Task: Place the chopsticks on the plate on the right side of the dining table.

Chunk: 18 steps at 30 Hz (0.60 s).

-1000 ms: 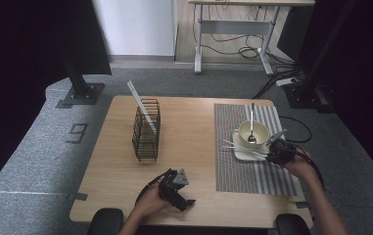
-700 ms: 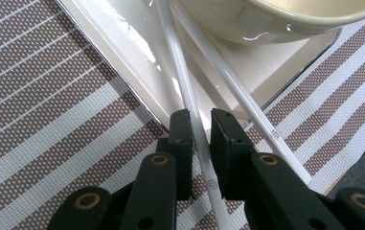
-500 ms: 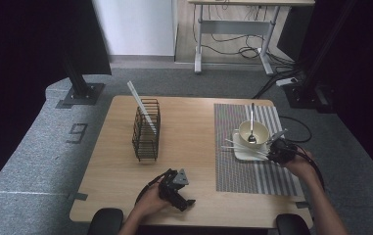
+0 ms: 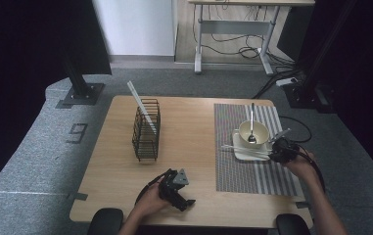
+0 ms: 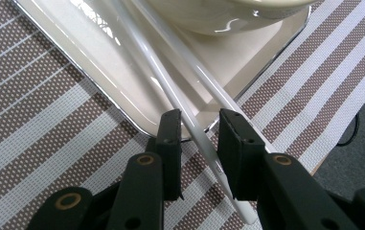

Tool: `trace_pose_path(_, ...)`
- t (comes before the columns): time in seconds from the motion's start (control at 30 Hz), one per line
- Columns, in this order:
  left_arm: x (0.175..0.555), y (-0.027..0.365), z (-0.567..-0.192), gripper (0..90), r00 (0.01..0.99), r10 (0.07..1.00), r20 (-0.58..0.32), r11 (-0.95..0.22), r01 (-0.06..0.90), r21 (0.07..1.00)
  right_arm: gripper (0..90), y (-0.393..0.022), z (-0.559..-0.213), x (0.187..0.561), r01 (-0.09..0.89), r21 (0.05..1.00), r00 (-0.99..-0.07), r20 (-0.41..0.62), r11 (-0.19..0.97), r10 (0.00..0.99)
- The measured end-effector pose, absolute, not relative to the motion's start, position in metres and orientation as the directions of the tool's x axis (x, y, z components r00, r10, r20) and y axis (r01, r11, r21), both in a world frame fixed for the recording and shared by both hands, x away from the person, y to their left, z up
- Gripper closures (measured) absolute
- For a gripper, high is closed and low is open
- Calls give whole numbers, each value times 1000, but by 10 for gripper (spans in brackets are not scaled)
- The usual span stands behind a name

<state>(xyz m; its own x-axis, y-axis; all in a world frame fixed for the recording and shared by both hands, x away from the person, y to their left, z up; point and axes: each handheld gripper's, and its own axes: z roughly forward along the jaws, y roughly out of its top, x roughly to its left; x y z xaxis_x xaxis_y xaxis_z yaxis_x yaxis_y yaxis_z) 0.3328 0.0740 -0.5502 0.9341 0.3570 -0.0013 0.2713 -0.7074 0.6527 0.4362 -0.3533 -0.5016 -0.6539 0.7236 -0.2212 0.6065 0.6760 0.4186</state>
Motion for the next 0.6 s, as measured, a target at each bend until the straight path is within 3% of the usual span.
trace_pose_path(0.6,333,74,-550,0,934,356,-1,-708,271,652,679,-356,-503,438,632,443,-607,-226,635,762)
